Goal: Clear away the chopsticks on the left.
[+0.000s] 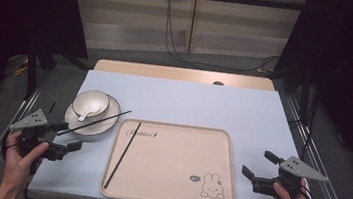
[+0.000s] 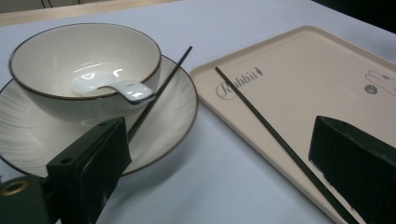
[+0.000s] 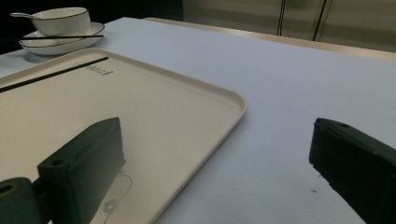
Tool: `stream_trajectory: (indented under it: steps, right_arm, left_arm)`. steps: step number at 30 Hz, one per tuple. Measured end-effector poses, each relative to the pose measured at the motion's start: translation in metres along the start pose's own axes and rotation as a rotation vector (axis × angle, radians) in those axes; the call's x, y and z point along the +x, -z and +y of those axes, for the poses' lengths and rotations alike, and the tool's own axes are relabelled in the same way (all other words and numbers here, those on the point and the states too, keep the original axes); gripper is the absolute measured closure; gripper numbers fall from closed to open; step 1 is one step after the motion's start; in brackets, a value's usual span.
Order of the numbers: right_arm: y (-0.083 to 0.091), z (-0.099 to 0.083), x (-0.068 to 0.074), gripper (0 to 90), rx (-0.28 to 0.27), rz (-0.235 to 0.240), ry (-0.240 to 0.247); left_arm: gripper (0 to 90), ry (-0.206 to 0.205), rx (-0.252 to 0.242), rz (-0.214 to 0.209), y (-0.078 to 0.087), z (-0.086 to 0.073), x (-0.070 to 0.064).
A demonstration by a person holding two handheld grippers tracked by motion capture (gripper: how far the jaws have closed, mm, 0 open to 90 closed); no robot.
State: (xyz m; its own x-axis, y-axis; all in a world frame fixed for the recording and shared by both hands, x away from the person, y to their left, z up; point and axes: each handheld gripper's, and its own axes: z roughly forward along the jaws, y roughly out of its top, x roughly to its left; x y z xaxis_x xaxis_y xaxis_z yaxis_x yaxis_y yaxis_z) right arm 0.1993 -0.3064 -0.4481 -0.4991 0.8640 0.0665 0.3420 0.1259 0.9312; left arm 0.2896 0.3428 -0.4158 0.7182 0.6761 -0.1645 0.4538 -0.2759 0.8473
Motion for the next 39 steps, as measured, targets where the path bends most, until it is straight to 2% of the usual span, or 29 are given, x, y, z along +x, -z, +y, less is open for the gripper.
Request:
stream_trajectory:
  steps: [2,4,6,7,8,10,12,14,16,17,18,22,25,26,29,31,33,35,39]
  right_arm:
    - [0.000,0.000,0.000,2.9,0.002,0.002,-0.004]
    - [0.000,0.000,0.001,2.9,0.000,-0.005,-0.006]
    - [0.000,0.000,0.001,2.9,0.001,-0.004,-0.006]
    - [0.000,0.000,0.000,2.9,0.000,-0.005,-0.004]
    - [0.000,0.000,0.001,2.9,0.001,-0.005,-0.006]
    - [0.000,0.000,0.001,2.9,0.002,-0.005,-0.007]
    - [0.001,0.000,0.001,2.9,0.005,-0.002,-0.010]
    - [0.001,0.000,0.000,2.9,0.005,-0.003,-0.009]
    - [0.001,0.000,0.000,2.8,0.005,-0.003,-0.009]
    - [0.001,0.000,0.000,2.9,0.005,-0.002,-0.009]
    - [0.000,0.000,0.001,2.9,0.005,-0.003,-0.009]
    - [0.001,-0.001,0.000,2.9,0.005,-0.003,-0.012]
    - [0.001,-0.001,0.000,2.9,0.007,-0.002,-0.012]
    - [0.001,-0.001,0.000,2.8,0.007,-0.001,-0.012]
    - [0.001,-0.001,0.000,2.6,0.008,-0.006,-0.017]
    - [0.001,-0.001,-0.001,2.6,0.007,-0.007,-0.017]
    - [0.001,-0.001,-0.001,2.6,0.009,-0.005,-0.016]
    - [0.001,-0.001,0.000,2.6,0.009,-0.003,-0.015]
    - [0.002,-0.001,0.000,2.6,0.007,-0.003,-0.018]
  left_arm:
    - [8.1,-0.007,0.006,-0.002,0.000,0.000,0.004]
    - [8.6,-0.029,0.020,-0.020,-0.002,-0.002,0.016]
    - [8.6,-0.027,0.021,0.024,-0.003,-0.003,0.023]
    - [8.7,-0.008,0.016,0.016,-0.004,-0.005,0.028]
    - [8.7,-0.007,0.015,0.020,-0.005,-0.005,0.032]
    - [9.0,-0.036,0.028,0.018,-0.006,-0.008,0.037]
    - [11.3,-0.049,0.068,-0.007,-0.011,-0.007,0.041]
    - [13.8,-0.083,0.102,0.005,-0.015,-0.005,0.041]
    - [20.5,-0.098,0.137,0.029,-0.018,-0.003,0.042]
    - [24.6,-0.097,0.147,0.014,-0.021,-0.002,0.043]
    - [30.0,-0.109,0.165,0.037,-0.022,-0.002,0.045]
    - [39.0,-0.107,0.176,0.035,-0.027,-0.002,0.050]
    - [46.0,-0.116,0.211,0.035,-0.032,-0.002,0.053]
    - [48.0,-0.116,0.216,0.044,-0.033,-0.002,0.054]
    - [51.0,-0.116,0.189,0.063,-0.036,-0.002,0.054]
    - [54.8,-0.134,0.213,0.056,-0.038,-0.001,0.055]
    - [59.9,-0.134,0.224,0.055,-0.042,0.000,0.055]
    - [62.9,-0.137,0.221,0.056,-0.044,0.000,0.055]
    - [64.7,-0.153,0.231,0.042,-0.052,0.000,0.055]
